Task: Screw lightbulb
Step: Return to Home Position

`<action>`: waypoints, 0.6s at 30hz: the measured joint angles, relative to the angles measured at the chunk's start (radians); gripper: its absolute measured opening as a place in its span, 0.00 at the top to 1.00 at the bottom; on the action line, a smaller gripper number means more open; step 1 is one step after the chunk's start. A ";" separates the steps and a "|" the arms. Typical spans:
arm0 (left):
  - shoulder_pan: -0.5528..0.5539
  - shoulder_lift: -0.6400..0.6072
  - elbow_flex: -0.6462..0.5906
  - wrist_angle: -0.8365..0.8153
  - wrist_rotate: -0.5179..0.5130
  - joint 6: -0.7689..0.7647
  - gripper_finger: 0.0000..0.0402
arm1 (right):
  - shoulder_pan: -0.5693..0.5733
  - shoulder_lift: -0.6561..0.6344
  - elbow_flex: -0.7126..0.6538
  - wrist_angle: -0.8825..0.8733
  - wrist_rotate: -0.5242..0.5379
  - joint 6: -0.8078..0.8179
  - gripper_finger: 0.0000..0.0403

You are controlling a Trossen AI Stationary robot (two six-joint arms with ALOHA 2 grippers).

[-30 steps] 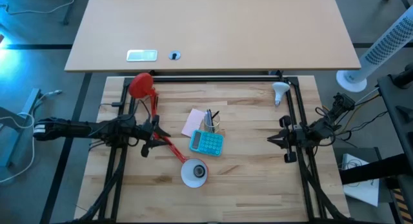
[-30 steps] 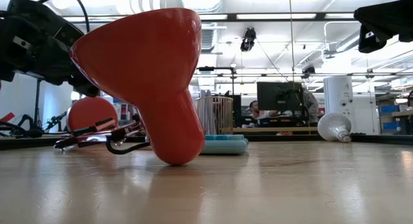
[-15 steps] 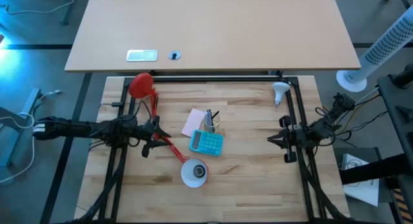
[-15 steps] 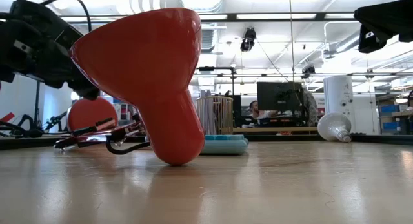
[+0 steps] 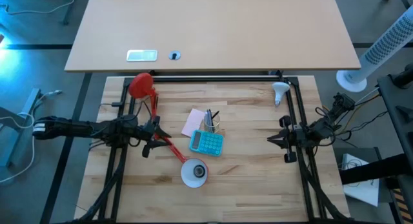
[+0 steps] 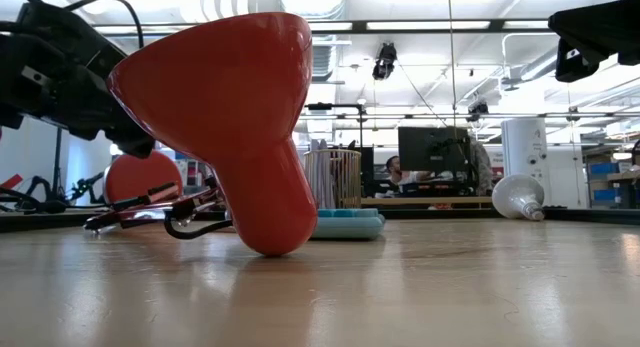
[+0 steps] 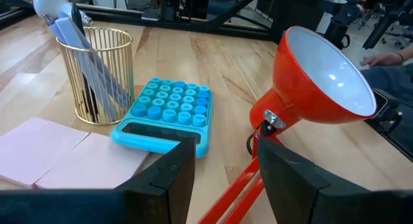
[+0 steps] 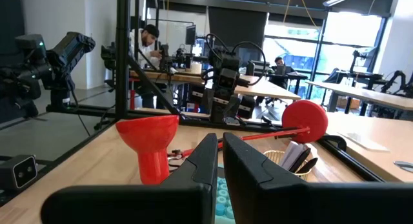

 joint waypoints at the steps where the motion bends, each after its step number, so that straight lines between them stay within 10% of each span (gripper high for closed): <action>1: 0.000 0.001 0.000 0.000 0.000 0.000 0.61 | 0.000 0.000 0.000 0.000 0.000 0.000 0.95; 18: 0.000 0.018 0.000 0.000 0.000 0.000 0.61 | 0.000 0.000 0.000 0.000 0.000 0.000 0.95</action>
